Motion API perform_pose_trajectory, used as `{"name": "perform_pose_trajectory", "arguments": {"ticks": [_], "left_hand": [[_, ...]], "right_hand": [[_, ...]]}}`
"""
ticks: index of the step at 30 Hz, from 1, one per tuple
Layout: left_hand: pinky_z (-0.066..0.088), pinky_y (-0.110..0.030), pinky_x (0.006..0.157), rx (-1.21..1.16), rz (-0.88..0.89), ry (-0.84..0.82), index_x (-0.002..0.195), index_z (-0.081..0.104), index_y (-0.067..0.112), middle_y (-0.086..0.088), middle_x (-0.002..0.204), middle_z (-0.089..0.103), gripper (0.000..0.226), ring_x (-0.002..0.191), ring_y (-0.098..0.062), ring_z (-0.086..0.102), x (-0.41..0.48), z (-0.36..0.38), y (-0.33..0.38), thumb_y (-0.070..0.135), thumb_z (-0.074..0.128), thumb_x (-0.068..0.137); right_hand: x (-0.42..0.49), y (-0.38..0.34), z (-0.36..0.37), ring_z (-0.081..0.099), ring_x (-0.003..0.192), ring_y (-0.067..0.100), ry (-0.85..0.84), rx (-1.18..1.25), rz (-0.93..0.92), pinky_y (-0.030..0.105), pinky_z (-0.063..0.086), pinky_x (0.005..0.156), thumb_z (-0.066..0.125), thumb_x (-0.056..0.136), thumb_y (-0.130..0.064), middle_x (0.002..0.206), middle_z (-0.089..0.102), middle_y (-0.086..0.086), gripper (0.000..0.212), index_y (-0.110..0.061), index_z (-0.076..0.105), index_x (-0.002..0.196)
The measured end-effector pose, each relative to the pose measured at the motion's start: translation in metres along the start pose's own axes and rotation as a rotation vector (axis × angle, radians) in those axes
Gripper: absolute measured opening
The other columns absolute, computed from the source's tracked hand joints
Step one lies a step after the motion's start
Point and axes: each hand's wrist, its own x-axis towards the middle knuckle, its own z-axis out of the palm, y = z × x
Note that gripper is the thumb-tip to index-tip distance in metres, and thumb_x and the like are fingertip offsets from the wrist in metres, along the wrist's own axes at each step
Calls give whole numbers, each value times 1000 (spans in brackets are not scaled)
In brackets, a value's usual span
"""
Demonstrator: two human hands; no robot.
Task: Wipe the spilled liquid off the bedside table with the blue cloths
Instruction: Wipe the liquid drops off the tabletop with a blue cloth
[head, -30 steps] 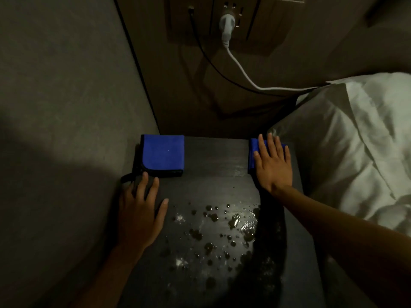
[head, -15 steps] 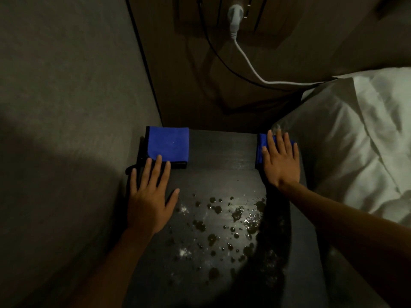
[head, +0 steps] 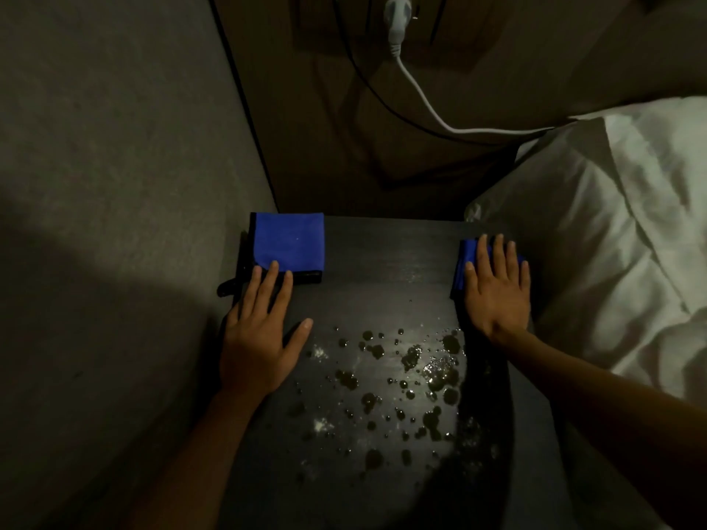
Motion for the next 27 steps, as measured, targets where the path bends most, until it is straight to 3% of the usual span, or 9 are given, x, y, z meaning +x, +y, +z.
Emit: {"name": "perform_pose_trajectory", "arguments": {"ticks": [5, 11, 17, 23, 27], "left_hand": [[21, -44, 111, 35, -16, -6, 156, 15, 24, 1, 165, 2, 74, 151, -19, -4, 0, 1, 0, 61, 27, 93], [20, -45, 110, 23, -36, -22, 156, 10, 27, 3, 165, -2, 71, 150, -18, -7, 2, 3, 0, 58, 26, 94], [17, -51, 113, -30, -94, -68, 154, 5, 35, 11, 163, -9, 66, 149, -13, -12, 7, -1, 0, 57, 15, 93], [11, -51, 116, -69, -163, -120, 152, 4, 38, 15, 162, -10, 63, 142, -6, -19, 11, -3, 4, 49, 29, 96], [6, -52, 116, -157, -192, -120, 152, 12, 40, 16, 163, -2, 57, 147, -6, -12, 13, -6, 4, 45, 31, 99]], "right_hand": [[-24, -19, 8, -17, 154, 22, 2, 5, 12, 48, -7, 126, -7, 96, -58, 168, -15, 5, 72, -25, -10, 161], [-37, -52, 13, -21, 153, 24, -39, -1, 36, 48, -10, 125, 5, 105, -51, 167, -20, 6, 63, -24, -14, 160], [-50, -91, 13, -22, 153, 26, -79, 7, -78, 49, -9, 125, 5, 105, -50, 166, -21, 9, 65, -21, -17, 159], [-64, -133, 21, -26, 150, 27, -96, -2, -187, 45, -18, 120, 10, 107, -50, 163, -26, 10, 66, -20, -20, 157], [-73, -154, 23, -27, 150, 27, -115, -22, -253, 45, -18, 121, 8, 106, -50, 163, -27, 11, 65, -20, -23, 155]]}}
